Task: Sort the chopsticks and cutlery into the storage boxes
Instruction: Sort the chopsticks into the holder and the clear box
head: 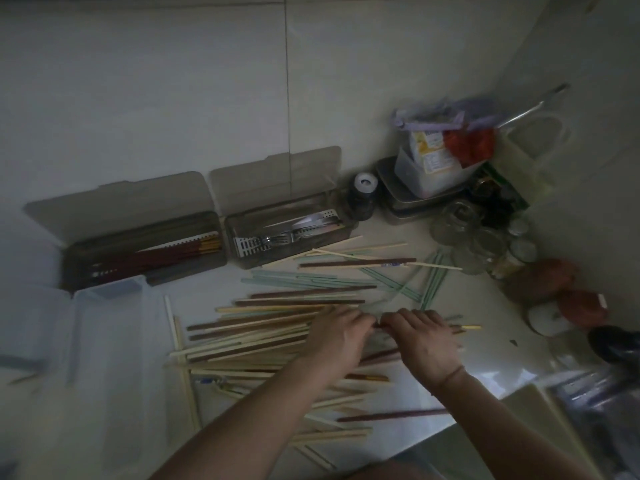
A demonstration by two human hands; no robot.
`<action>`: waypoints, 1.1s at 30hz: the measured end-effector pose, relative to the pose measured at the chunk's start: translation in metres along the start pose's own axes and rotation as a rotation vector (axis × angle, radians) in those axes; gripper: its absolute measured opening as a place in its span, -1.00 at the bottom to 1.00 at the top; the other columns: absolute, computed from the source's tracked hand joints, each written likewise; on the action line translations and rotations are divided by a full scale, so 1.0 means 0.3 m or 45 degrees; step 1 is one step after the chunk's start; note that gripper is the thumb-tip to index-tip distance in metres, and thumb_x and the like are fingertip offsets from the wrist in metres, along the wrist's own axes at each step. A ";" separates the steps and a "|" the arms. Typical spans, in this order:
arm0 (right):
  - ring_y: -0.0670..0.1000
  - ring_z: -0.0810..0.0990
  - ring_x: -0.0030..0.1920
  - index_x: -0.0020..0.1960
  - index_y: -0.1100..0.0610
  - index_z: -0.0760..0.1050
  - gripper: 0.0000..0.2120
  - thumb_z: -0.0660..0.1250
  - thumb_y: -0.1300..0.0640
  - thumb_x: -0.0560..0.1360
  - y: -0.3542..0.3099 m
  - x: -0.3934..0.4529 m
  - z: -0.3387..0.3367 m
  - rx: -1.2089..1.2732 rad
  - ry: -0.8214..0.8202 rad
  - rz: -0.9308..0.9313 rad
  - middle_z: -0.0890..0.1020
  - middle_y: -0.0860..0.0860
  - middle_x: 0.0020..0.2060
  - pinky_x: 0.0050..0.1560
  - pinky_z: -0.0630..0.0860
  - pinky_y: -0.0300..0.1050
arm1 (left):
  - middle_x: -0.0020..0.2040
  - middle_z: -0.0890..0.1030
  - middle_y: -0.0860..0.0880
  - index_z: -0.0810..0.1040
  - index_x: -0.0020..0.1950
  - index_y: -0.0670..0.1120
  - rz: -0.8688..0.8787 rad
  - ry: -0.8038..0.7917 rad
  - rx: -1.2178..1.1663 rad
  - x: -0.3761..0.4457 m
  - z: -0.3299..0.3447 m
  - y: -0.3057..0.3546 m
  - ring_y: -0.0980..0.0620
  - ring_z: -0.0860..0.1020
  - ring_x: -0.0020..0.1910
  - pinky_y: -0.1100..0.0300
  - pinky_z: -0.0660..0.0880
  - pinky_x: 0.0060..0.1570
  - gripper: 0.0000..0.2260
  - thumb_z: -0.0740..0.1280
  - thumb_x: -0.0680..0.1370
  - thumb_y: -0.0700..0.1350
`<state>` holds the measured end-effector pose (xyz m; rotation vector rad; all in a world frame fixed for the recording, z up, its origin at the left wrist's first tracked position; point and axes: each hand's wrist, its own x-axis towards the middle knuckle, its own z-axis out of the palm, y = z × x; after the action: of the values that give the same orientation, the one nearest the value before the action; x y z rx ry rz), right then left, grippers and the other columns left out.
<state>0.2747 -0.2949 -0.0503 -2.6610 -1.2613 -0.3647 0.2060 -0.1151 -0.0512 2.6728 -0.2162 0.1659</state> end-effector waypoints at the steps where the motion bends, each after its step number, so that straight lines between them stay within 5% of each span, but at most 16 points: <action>1: 0.08 0.56 -0.32 -0.04 0.02 0.58 -0.83 0.22 0.04 0.52 -0.007 0.016 0.003 0.010 -0.003 -0.002 0.60 -0.04 -0.28 -0.29 0.39 -0.08 | -0.01 0.64 0.01 0.60 0.08 -0.02 -0.015 0.014 0.047 -0.004 -0.031 -0.041 -0.08 0.55 0.02 0.06 0.40 0.01 -0.81 0.30 0.50 -0.16; 4: 0.10 0.56 -0.33 -0.04 0.05 0.61 -0.73 0.15 0.01 0.53 -0.001 0.040 0.013 0.044 -0.023 0.060 0.63 -0.01 -0.28 -0.26 0.42 -0.09 | 0.00 0.65 0.02 0.63 0.08 -0.01 -0.137 0.102 0.124 -0.049 -0.148 -0.197 -0.08 0.56 0.02 0.01 0.40 0.09 -0.73 0.37 0.43 -0.26; 7: 0.13 0.59 -0.25 -0.03 0.09 0.65 -0.86 0.32 0.14 0.52 -0.021 0.089 0.025 0.277 -0.050 0.166 0.68 0.02 -0.22 -0.23 0.52 -0.03 | -0.07 0.66 0.02 0.66 0.00 -0.03 -0.298 0.228 0.188 -0.129 -0.270 -0.341 -0.10 0.58 -0.05 -0.04 0.43 0.09 -0.77 0.44 0.41 -0.28; 12: -0.18 0.60 -0.21 -0.16 -0.08 0.61 -0.77 0.37 0.25 0.51 -0.171 0.309 0.011 1.104 -0.160 0.610 0.65 -0.17 -0.24 -0.17 0.46 -0.38 | -0.14 0.65 -0.05 0.67 -0.01 -0.08 -0.416 0.457 0.178 -0.250 -0.405 -0.497 -0.11 0.57 -0.17 -0.02 0.45 -0.03 -0.83 0.28 0.54 -0.17; 16: -0.07 0.58 -0.37 -0.27 0.08 0.59 -0.76 0.31 0.25 0.55 -0.303 0.510 0.036 1.734 -0.144 0.992 0.62 -0.04 -0.43 -0.31 0.54 -0.17 | 0.05 0.63 -0.07 0.62 0.14 -0.10 -0.648 0.700 0.124 -0.318 -0.452 -0.557 -0.11 0.54 0.04 0.04 0.42 0.10 -0.81 0.31 0.56 -0.16; 20: 0.00 0.51 -0.41 -0.32 0.14 0.55 -0.72 0.29 0.29 0.55 -0.390 0.680 0.085 1.713 -0.058 1.124 0.55 0.06 -0.44 -0.31 0.59 -0.10 | 0.33 0.45 -0.08 0.47 0.35 -0.11 -0.931 0.854 -0.003 -0.399 -0.456 -0.557 -0.04 0.39 0.32 0.06 0.33 0.32 -0.62 0.34 0.53 -0.12; 27: -0.16 0.44 -0.64 -0.10 0.23 0.56 -0.89 0.28 0.33 0.55 -0.582 0.874 0.195 1.678 -0.181 1.111 0.53 -0.06 -0.61 -0.60 0.42 -0.33 | 0.28 0.51 -0.12 0.58 0.19 -0.13 -0.915 0.801 -0.012 -0.507 -0.397 -0.498 -0.13 0.45 0.26 -0.07 0.41 0.26 -0.70 0.33 0.47 -0.14; 33: 0.07 0.57 -0.31 -0.13 0.13 0.46 -0.85 0.41 0.31 0.47 -0.618 0.909 0.244 1.681 -0.491 1.096 0.59 0.13 -0.27 -0.45 0.50 -0.21 | 0.25 0.53 -0.09 0.60 0.15 -0.09 -0.899 0.808 0.022 -0.504 -0.373 -0.474 -0.11 0.45 0.26 -0.08 0.44 0.23 -0.75 0.37 0.48 -0.16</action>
<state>0.3079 0.0407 -0.0307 -1.7620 -0.0830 0.8316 0.0740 0.0799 -0.0353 2.3905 0.9023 0.7502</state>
